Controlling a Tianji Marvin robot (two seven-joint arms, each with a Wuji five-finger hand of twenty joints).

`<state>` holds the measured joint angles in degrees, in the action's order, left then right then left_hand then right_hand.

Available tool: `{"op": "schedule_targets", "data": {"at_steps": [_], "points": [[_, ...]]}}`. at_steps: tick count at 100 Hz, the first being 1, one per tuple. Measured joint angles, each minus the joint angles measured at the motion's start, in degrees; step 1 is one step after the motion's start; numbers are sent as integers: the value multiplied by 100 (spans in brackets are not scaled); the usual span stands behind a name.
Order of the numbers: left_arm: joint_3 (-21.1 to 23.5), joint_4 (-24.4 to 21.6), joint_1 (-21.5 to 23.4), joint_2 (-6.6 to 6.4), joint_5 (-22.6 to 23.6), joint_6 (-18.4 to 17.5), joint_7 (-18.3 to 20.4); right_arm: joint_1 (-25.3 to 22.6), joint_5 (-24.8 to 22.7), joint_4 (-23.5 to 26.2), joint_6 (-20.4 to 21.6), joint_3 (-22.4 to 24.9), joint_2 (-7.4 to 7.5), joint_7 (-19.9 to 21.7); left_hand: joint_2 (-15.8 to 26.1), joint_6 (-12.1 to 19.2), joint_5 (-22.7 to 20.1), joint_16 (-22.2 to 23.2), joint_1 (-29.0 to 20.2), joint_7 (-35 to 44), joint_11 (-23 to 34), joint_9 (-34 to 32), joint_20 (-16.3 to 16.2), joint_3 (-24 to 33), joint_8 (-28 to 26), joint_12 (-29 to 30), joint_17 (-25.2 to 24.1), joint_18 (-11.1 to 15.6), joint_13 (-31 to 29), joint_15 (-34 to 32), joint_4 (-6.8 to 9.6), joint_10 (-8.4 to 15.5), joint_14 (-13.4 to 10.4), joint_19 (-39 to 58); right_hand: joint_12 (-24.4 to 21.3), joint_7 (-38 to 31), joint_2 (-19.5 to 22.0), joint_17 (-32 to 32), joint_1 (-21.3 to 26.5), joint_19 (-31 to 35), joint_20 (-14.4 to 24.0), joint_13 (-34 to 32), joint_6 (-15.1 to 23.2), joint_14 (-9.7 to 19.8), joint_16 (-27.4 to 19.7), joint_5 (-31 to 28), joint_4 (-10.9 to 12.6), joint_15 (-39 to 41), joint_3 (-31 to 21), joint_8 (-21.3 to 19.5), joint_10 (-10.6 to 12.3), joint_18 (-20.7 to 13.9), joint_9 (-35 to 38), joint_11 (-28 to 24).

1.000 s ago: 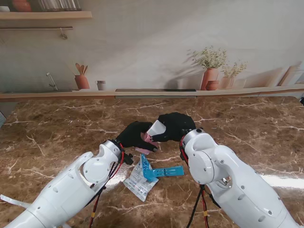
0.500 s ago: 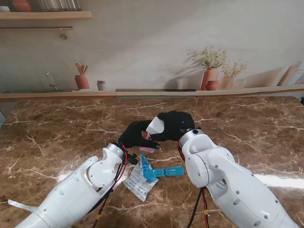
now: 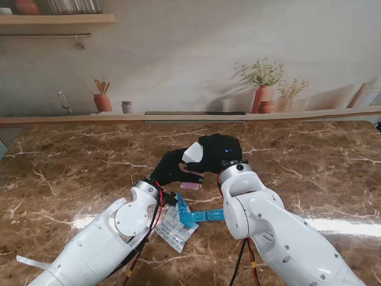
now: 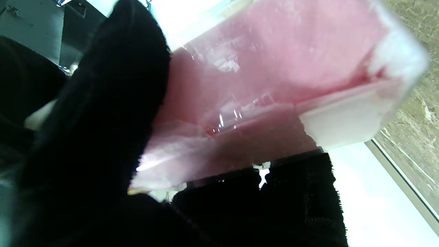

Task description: Fill the seasoning bottle

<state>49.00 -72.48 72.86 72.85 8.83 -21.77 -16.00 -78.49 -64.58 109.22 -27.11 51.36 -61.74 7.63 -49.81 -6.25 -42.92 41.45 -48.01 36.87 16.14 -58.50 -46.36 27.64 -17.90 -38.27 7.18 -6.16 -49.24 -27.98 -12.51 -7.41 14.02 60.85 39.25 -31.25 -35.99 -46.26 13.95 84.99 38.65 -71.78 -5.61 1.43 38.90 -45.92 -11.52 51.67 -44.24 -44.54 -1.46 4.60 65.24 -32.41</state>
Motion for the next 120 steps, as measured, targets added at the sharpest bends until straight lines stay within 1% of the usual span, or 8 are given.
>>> {"op": "schedule_targets", "data": {"at_steps": [11,22,27,40,55,74,88,120], "points": [[18,-56,18,-1,-77,46,19,10,81,-6,12,18,-15,-42,-1,0,0,0,0,1,0,0,0,0,-1,0,-1,5,0,0,0,1,-2,0,3,-2,-12,26,-1,0,0,5,-2,-2,0,-2,-10,-25,0,135,0,0,4,-1],[38,-126,32,-8,-205,107,112,-20,609,45,43,161,-31,-24,-5,5,0,0,0,5,0,0,0,0,-1,0,-24,13,0,0,0,2,-3,0,103,-184,-191,324,20,-111,0,226,-7,-26,0,261,-226,-295,-450,722,-105,10,-232,7],[53,-162,34,-16,-276,139,213,-56,836,117,82,271,-31,88,-18,11,-1,0,0,8,0,0,0,0,-1,0,-46,30,0,0,0,3,-6,0,220,-220,-253,492,176,-270,0,387,-7,-49,0,471,-330,-461,-589,957,-192,11,-399,231],[61,-282,49,-30,-598,229,402,-155,852,351,344,532,-10,521,-139,72,-119,4,0,9,0,-57,0,3,-1,0,-58,33,2,12,3,27,-6,0,230,-257,-425,955,665,-659,3,843,-7,-54,-8,867,-404,-941,-728,1246,-316,27,-795,858],[67,-416,62,-31,-709,355,451,-222,922,450,573,666,33,510,-141,82,-120,29,0,9,0,-57,0,3,0,0,-59,33,2,23,2,31,-7,-1,278,25,-636,1182,1043,-875,204,1091,-7,-57,-8,946,-466,-1187,-914,1287,-470,-18,-1044,1248],[61,-528,61,-44,-726,465,509,-271,507,469,1086,782,59,527,-141,83,-120,30,0,9,0,-57,0,3,-1,0,-60,33,2,26,3,31,-8,-1,278,105,-890,1309,1318,-1032,213,1224,92,-62,108,942,-577,-1362,-1036,1249,-515,-34,-1145,1450],[47,-645,75,-75,-684,598,549,-249,326,572,1337,873,96,930,-249,83,-180,30,-4,9,0,-81,0,22,-1,0,-61,34,2,35,6,31,-8,-2,278,229,-903,1380,1341,-1099,276,1375,95,-62,169,941,-580,-1435,-1159,1235,-515,-40,-1227,1515],[23,-727,75,-114,-512,689,569,-31,566,587,1531,899,195,1470,-263,83,-182,35,-4,9,0,-81,0,22,-6,0,-63,34,2,40,11,31,-8,-3,278,509,-908,1572,1345,-1254,411,1571,97,-81,298,937,-580,-1714,-1380,1188,-516,-114,-1344,1547]]}}
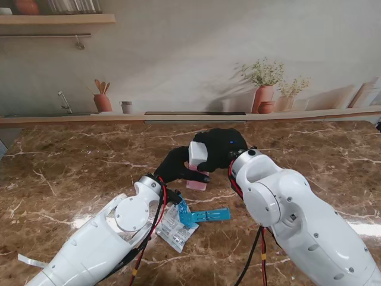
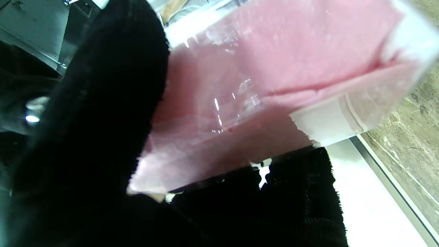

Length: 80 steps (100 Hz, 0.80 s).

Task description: Fill the seasoning bottle

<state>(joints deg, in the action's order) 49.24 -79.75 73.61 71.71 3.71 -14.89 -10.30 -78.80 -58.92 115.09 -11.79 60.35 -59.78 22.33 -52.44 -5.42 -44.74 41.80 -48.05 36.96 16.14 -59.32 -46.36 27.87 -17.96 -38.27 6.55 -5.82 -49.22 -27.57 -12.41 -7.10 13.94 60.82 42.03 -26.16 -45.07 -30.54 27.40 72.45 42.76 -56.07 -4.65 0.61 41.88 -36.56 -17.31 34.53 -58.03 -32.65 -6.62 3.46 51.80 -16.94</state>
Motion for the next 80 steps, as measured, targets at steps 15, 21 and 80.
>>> {"op": "schedule_targets", "data": {"at_steps": [15,21,80], "points": [[3,-15,-10,-13,124,3,-5,118,43,-2,97,7,29,232,-1,0,0,55,0,0,0,-1,0,0,0,0,0,1,0,0,1,0,0,0,0,21,0,69,0,-76,4,126,39,-9,0,-2,0,-104,-43,0,0,-54,-62,3],[9,-24,-13,-14,127,3,-9,149,56,-6,116,-1,36,245,-1,0,0,66,0,0,0,-1,0,0,0,0,0,1,0,0,1,1,0,0,0,61,0,76,1,-132,5,168,54,-19,0,-4,0,-103,-45,0,0,-58,-82,3],[4,-28,19,-23,155,1,-20,141,-864,71,-277,-222,15,431,-1,-41,0,256,-1,1,0,-5,-3,0,-1,-1,0,16,0,0,2,1,0,0,-411,210,1097,-246,-1344,238,147,147,414,93,-32,-243,959,565,1157,-452,806,-138,428,-848]]}}
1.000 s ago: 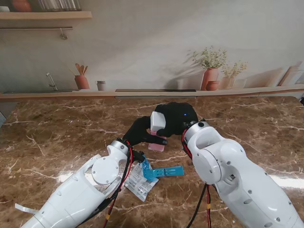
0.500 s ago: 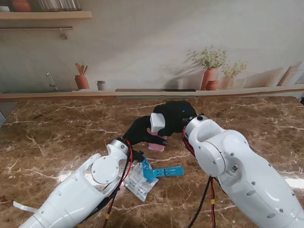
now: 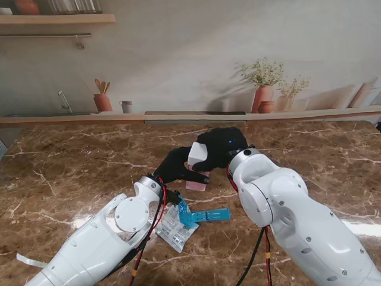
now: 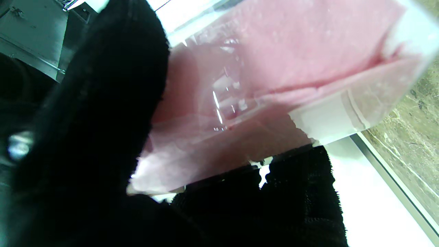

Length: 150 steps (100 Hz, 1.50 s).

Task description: Fill the seasoning bottle

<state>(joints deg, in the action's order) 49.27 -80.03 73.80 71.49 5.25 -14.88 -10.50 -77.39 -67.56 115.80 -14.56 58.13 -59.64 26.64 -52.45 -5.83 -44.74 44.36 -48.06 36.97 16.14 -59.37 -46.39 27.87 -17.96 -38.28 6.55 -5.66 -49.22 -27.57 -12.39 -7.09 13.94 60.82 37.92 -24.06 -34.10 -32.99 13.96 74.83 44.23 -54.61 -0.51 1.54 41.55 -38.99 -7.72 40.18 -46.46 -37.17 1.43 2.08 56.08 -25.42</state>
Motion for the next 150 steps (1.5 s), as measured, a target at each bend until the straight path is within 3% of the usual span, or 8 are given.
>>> {"op": "schedule_targets", "data": {"at_steps": [12,38,81,94,100,113,127,150], "points": [[-8,0,3,6,-1,-4,3,-92,-691,104,78,4,-25,231,0,-1,0,36,0,0,0,-1,-2,0,0,-2,0,0,0,0,0,0,2,0,0,134,628,-182,-578,148,0,-202,29,0,0,-58,307,126,597,-5,324,-57,215,-137],[-18,-4,6,15,-1,-18,-19,-256,-769,267,201,103,-31,284,0,-1,-2,36,-2,0,0,-1,-2,0,0,-2,0,3,0,0,0,0,2,0,-6,868,1142,-190,-1916,154,0,-178,-138,0,-45,480,433,-60,265,306,72,-105,50,1],[-12,7,-27,26,-15,-93,-9,-746,-965,795,284,553,-101,124,0,-1,-2,60,-2,0,0,-1,-3,0,4,-3,0,3,0,0,0,0,2,0,-1281,1536,1754,928,-2155,-1228,-16,1399,126,-175,-1051,1770,433,-2336,379,587,122,-127,-2035,1440],[-10,12,-30,25,-15,-116,2,-764,-425,841,670,798,-94,40,0,-1,-2,87,-2,0,0,-1,-4,0,4,-4,0,4,0,0,0,1,2,0,-1418,1631,1393,1711,-539,-2536,-202,2458,257,-218,-1493,2009,1302,-2926,352,329,37,158,-2826,1677],[-8,12,-30,25,-15,-120,5,-752,348,835,862,934,-64,-41,0,-1,-2,90,-2,0,0,-1,-4,0,4,-4,0,4,0,0,0,1,2,0,-1419,1642,908,1938,165,-2921,-195,2718,414,-275,-1575,2101,1953,-3105,-899,160,9,159,-3054,1714],[-5,12,-30,22,-16,-140,16,-594,1207,862,1087,1022,43,534,0,-1,-2,99,-2,0,0,-1,-5,0,4,-10,0,5,-1,0,0,1,2,0,-1419,1632,-281,2189,1447,-3374,-28,3139,854,-233,-1712,2273,1506,-3188,-3364,-266,-5,110,-3399,1697],[-5,23,-39,22,-15,-168,20,-450,799,846,1413,1024,114,736,0,-1,-2,102,-2,0,0,-1,-5,0,4,-23,0,5,-1,0,0,1,2,0,-1320,1629,-592,2257,2941,-3474,0,3295,1423,-177,-1717,2258,998,-3086,-3467,-457,-7,59,-3464,1487],[-2,40,-48,22,-9,-223,21,-194,786,632,1442,827,133,795,0,-1,-2,105,-2,0,0,-1,-7,0,4,-25,0,5,-1,0,0,1,2,0,-1268,1472,-446,2267,3305,-3515,4,3354,1700,-104,-1717,2068,773,-2905,-3467,-527,-2,-29,-3603,1352]]}}
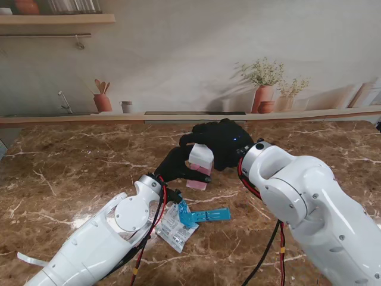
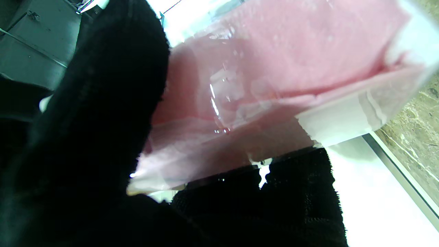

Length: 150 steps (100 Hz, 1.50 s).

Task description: Fill the seasoning bottle

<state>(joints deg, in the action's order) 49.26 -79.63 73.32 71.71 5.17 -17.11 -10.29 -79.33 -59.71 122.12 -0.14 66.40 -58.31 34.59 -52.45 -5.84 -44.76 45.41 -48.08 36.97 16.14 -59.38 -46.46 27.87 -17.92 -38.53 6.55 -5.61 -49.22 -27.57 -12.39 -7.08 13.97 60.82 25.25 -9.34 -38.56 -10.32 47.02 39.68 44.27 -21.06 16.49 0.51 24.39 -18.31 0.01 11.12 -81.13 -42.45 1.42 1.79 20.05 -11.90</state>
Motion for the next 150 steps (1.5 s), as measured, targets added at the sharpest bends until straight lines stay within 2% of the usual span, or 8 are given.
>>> {"op": "schedule_targets", "data": {"at_steps": [26,49,77,96,121,134,143,150], "points": [[24,4,-1,-2,-1,-40,6,250,55,-182,5,-191,29,318,0,0,0,4,0,0,0,0,-1,0,0,-1,0,1,0,0,0,0,0,0,1,-134,62,-16,0,-1,62,0,5,34,0,-65,0,232,1,-148,32,-39,-55,-150],[29,9,-2,-3,-7,-73,7,275,-49,-240,-14,-224,30,322,0,0,0,6,0,0,0,0,-1,0,0,-1,0,1,0,0,0,0,0,0,68,-410,131,-93,-337,59,62,-2,-166,87,0,-337,-329,484,355,-441,53,-88,64,-298],[31,11,2,-6,2,-96,7,261,-165,-241,-256,-255,25,257,0,0,0,29,0,0,0,0,-1,0,0,-2,0,2,0,0,-2,0,0,0,518,-303,430,-315,-2493,327,62,-327,-1170,167,145,-571,-306,950,1693,-505,40,-124,753,-655],[24,11,7,-3,10,-115,2,173,-1167,-242,-666,-407,-51,-78,1,0,-1,56,0,0,0,-1,-1,0,0,-2,0,3,0,0,-7,0,0,0,1338,-1003,1502,-1243,-4064,1408,217,-1783,-1279,176,837,-1462,-351,1592,3813,-604,376,-124,2422,-1361],[29,11,6,-5,7,-117,-3,8,-1459,-222,-817,-411,-143,-133,2,0,-1,56,0,0,0,-1,-1,0,0,-2,0,4,0,0,-8,0,0,0,898,-636,2866,-2080,-5991,2568,-14,-2912,-1505,12,937,-1783,-210,1514,3991,508,315,-114,3525,-931],[32,11,5,-5,7,-117,-1,-286,-1349,-153,-800,-138,-178,-770,2,0,-1,56,0,0,0,-1,-1,1,0,-2,0,4,-1,0,-8,1,0,0,272,-168,3063,-1416,-5938,1937,-197,-2083,-1527,-65,465,-809,-155,594,4089,885,144,-8,2425,-133],[40,11,7,-8,7,-117,6,-414,-502,5,-792,132,-178,-625,2,-1,-1,56,0,0,0,-1,-1,1,0,-5,0,4,-1,0,-8,1,0,0,38,147,2738,-716,-4976,1090,-272,-1162,-1506,-78,233,-87,-74,69,4121,885,119,126,1365,192],[49,9,13,-10,22,-114,6,-439,338,143,-657,348,-142,-309,2,-1,-1,56,0,0,0,-1,-1,1,0,-14,0,4,-1,0,-8,1,0,0,-71,304,2092,-93,-3708,274,-274,-319,-1313,-77,60,333,521,-231,3956,709,95,232,495,426]]}}
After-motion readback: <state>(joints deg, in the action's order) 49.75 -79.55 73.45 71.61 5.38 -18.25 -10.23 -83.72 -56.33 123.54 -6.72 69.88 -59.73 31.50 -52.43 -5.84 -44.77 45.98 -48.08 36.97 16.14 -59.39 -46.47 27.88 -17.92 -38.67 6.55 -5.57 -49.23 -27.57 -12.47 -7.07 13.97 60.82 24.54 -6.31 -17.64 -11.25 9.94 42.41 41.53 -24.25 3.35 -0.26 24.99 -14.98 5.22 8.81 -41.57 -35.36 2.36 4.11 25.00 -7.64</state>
